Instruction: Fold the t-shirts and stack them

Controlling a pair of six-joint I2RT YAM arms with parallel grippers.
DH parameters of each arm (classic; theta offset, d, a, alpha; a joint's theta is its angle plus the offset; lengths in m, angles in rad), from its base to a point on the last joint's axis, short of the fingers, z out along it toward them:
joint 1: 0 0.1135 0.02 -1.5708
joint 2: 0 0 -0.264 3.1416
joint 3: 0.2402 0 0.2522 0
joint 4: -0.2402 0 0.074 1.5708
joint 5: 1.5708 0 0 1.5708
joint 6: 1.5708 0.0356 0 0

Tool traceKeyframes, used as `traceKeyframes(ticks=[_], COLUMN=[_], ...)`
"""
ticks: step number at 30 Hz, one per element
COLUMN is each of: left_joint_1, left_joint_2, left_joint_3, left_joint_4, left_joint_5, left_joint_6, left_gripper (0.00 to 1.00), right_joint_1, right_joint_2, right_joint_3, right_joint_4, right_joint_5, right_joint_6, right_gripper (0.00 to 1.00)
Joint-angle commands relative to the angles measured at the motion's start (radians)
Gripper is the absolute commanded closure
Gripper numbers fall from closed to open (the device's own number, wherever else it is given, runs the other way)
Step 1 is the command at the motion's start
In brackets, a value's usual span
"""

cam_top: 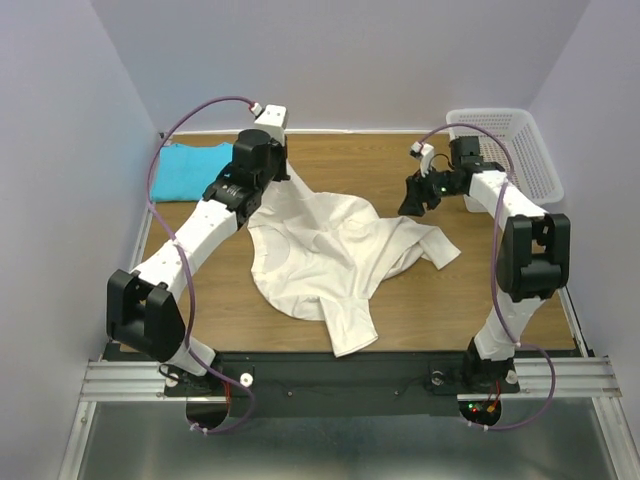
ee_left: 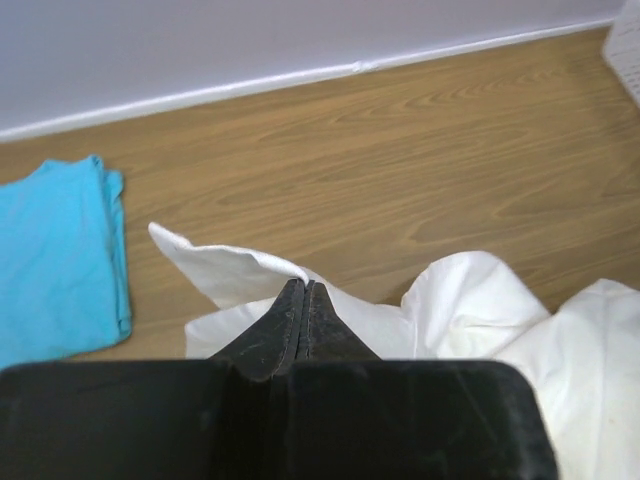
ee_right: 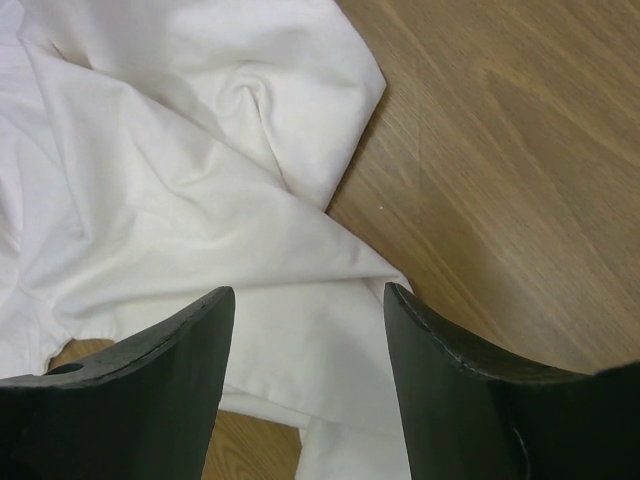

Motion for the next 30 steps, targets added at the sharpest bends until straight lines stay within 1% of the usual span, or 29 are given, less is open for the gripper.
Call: traceKeyframes(ticks=[1, 2, 3, 5, 7, 8, 10, 14, 18, 20, 21, 23, 24, 25, 26, 29, 30], left_joint_1=[0.040, 0.049, 0.072, 0.088, 0.094, 0.096, 0.096, 0.102, 0.114, 0.120, 0.125, 0.129, 0.134, 0.135, 0.137, 0.146, 0.148], left_joint_2=[-0.059, -0.073, -0.080, -0.116, -0.139, -0.169, -0.185, -0.212, -0.232, -0.242, -0.245, -0.246, -0.249, -0.249, -0.248, -0.254, -0.257], left_joint_3=[-0.011, -0.017, -0.036, -0.066, -0.112, -0.142, -0.167, -0.219, -0.251, -0.267, -0.271, -0.285, -0.294, -0.296, -0.297, -0.300, -0.302], left_joint_4=[0.021, 0.014, 0.007, -0.001, -0.002, -0.004, -0.009, -0.009, -0.009, -0.009, -0.009, -0.009, -0.009, -0.006, -0.006, -0.009, -0.009], left_joint_5=[-0.108, -0.115, -0.099, -0.058, -0.043, -0.020, -0.006, 0.020, 0.031, 0.036, 0.042, 0.049, 0.057, 0.059, 0.062, 0.059, 0.057], left_joint_6=[-0.025, -0.031, -0.050, -0.062, -0.070, -0.071, -0.076, -0.082, -0.090, -0.094, -0.099, -0.104, -0.105, -0.107, -0.107, -0.107, -0.105], left_gripper=[1.00, 1.00, 1.00, 1.00, 1.00, 1.00, 1.00, 1.00, 1.00, 1.00, 1.00, 1.00, 1.00, 1.00, 1.00, 1.00, 1.00], right_joint_1=[0.027, 0.026, 0.027, 0.033, 0.049, 0.082, 0.099, 0.109, 0.130, 0.133, 0.135, 0.135, 0.135, 0.135, 0.133, 0.135, 0.135], right_joint_2=[0.074, 0.090, 0.103, 0.120, 0.116, 0.099, 0.096, 0.123, 0.154, 0.159, 0.156, 0.145, 0.124, 0.105, 0.088, -0.074, -0.175], right_joint_3=[0.091, 0.108, 0.134, 0.136, 0.101, 0.063, 0.039, 0.042, 0.024, 0.006, -0.001, -0.010, -0.021, -0.027, -0.033, -0.074, -0.088], right_joint_4=[0.046, 0.047, 0.047, 0.047, 0.044, 0.046, 0.046, 0.044, 0.044, 0.043, 0.043, 0.043, 0.043, 0.043, 0.043, 0.029, 0.014], right_joint_5=[0.044, 0.060, 0.072, 0.063, 0.076, 0.095, 0.121, 0.136, 0.193, 0.205, 0.202, 0.192, 0.192, 0.190, 0.190, 0.160, 0.140], right_joint_6=[0.020, 0.034, 0.046, 0.056, 0.045, 0.015, -0.001, 0.011, -0.016, -0.018, -0.019, -0.013, -0.010, -0.009, -0.004, -0.007, -0.007], right_gripper=[0.33, 0.33, 0.34, 0.34, 0.35, 0.34, 0.34, 0.34, 0.34, 0.42, 0.60, 0.81, 0.96, 0.99, 0.99, 0.99, 0.99])
